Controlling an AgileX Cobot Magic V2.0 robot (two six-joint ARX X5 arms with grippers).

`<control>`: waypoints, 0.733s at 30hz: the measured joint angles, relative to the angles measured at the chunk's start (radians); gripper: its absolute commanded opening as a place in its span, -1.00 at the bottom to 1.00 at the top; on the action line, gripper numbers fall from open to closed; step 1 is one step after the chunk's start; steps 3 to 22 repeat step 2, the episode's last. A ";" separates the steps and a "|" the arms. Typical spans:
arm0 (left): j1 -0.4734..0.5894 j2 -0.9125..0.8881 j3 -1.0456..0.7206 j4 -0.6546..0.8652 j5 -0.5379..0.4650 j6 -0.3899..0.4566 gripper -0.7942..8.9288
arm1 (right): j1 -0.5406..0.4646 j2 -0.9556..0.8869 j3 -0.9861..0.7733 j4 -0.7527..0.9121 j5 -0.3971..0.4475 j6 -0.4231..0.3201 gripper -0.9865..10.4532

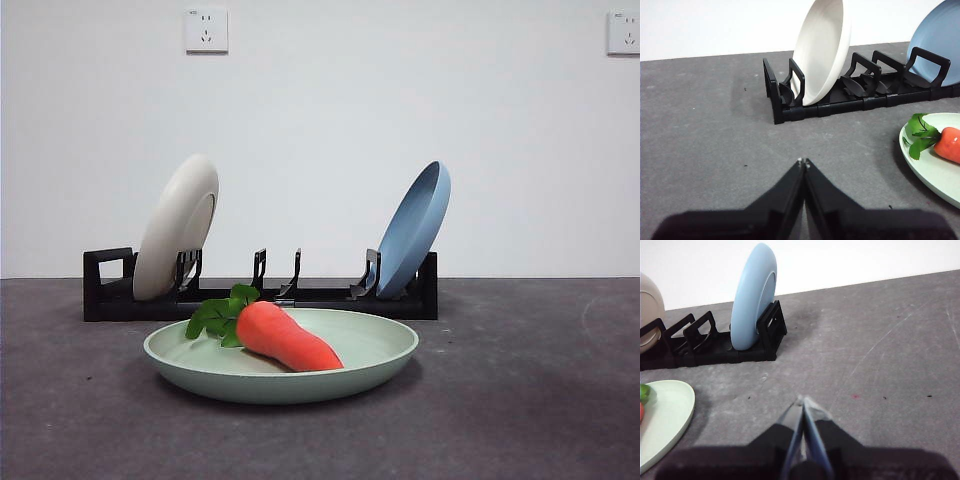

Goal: Take the green plate from the plate rack,put the plate on the table,take the carrot from the table,put the carrot in the plate

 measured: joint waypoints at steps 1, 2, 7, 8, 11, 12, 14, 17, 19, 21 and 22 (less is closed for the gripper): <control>0.000 0.000 0.000 0.000 0.000 0.000 -0.84 | 0.000 0.000 0.000 0.000 0.000 0.000 -0.82; 0.000 0.000 0.000 0.000 0.000 0.000 -0.84 | 0.000 0.000 0.000 0.000 0.000 0.000 -0.82; 0.000 0.000 0.000 0.000 0.000 0.000 -0.84 | 0.000 0.000 0.000 0.000 0.000 0.000 -0.82; 0.000 0.000 0.000 0.000 0.000 0.000 -0.84 | 0.000 0.000 0.000 0.000 0.000 0.000 -0.82; 0.000 0.000 0.000 0.000 0.000 0.000 -0.84 | 0.000 0.000 0.000 0.000 0.000 0.000 -0.82; 0.000 0.000 0.000 0.000 0.000 0.000 -0.84 | 0.000 0.000 0.000 0.000 0.000 0.000 -0.82; 0.000 0.000 0.000 0.000 0.000 0.000 -0.84 | 0.000 0.000 0.000 0.000 0.000 0.000 -0.82; 0.000 0.000 0.000 0.000 0.000 0.000 -0.84 | 0.000 0.000 0.000 0.000 0.000 0.000 -0.82; 0.000 0.000 0.000 0.000 0.000 0.000 -0.84 | 0.000 0.000 0.000 0.000 0.000 0.000 -0.82; 0.000 0.000 0.000 0.000 0.000 0.000 -0.84 | 0.000 0.000 0.000 0.000 0.000 0.000 -0.82; 0.000 0.000 0.000 0.000 0.000 0.000 -0.84 | 0.000 0.000 0.000 0.000 0.000 0.000 -0.82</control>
